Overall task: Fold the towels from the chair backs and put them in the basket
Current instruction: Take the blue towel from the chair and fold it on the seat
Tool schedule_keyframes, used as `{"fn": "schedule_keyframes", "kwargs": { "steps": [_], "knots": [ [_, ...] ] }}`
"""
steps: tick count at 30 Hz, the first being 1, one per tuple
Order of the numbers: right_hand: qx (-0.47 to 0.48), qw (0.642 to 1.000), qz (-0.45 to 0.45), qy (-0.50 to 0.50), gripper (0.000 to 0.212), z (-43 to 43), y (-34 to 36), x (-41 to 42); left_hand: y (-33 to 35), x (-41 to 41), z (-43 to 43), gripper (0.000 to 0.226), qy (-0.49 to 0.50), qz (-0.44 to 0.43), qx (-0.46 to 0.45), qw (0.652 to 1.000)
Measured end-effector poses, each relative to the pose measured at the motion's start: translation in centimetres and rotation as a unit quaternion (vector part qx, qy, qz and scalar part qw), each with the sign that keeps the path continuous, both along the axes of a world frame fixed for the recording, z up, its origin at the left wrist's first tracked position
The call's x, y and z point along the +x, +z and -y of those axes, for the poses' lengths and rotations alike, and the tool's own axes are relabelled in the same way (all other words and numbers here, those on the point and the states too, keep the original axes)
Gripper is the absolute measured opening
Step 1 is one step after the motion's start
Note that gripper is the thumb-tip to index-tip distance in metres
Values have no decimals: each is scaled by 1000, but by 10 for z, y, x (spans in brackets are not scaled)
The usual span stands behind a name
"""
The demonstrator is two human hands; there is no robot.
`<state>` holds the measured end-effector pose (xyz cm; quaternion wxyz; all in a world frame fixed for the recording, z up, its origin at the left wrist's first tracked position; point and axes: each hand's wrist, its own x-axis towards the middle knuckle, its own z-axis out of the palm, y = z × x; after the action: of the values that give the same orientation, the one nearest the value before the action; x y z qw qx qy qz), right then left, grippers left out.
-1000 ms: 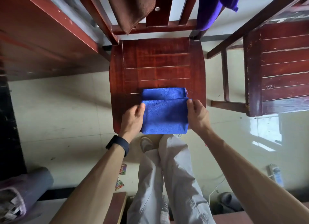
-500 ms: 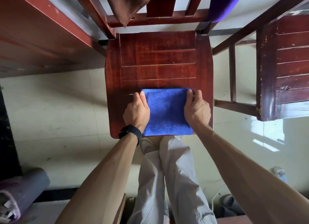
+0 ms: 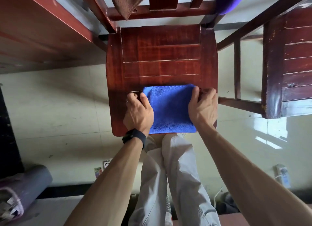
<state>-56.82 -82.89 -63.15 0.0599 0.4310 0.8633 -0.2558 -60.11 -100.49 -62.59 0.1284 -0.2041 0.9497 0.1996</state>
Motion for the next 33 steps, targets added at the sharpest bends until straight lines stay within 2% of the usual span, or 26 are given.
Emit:
{"fn": "schedule_keyframes", "kwargs": {
  "steps": [2,4,7,10,13,17,19,21,25,27,29,31,33],
  "knots": [
    [35,997,-64,29,41,8,8,12,7,12,2,35,-80,-82,-15,993],
    [78,984,-97,128,40,24,13,25,6,25,1,42,-201,-140,-11,969],
    [82,949,-63,298,52,44,6,35,-9,29,0,60,-340,-90,-10,936],
    [86,922,-2,378,60,29,-15,32,-30,21,11,72,-380,-42,-33,923],
    [110,914,3,391,68,3,-35,34,-49,13,32,79,-383,-46,-45,922],
    [121,948,53,288,69,7,-31,38,-48,7,42,76,-393,-47,-73,915],
    [117,960,82,243,66,9,-20,39,-38,6,42,68,-338,-39,-90,936],
    [87,978,90,169,64,5,-7,41,-24,9,45,64,-230,-28,-84,969],
    [-51,995,-3,80,55,-5,16,43,7,22,43,45,-170,-76,29,982],
    [-143,989,-18,34,48,-7,22,36,17,21,32,40,-121,-28,113,986],
    [-194,981,28,1,45,-9,22,26,21,16,20,44,-25,70,193,978],
    [-244,965,82,-46,41,-12,20,14,20,7,11,45,65,131,214,966],
    [-294,946,98,-93,34,-18,16,3,17,-1,9,40,144,164,226,949]
  ]
}}
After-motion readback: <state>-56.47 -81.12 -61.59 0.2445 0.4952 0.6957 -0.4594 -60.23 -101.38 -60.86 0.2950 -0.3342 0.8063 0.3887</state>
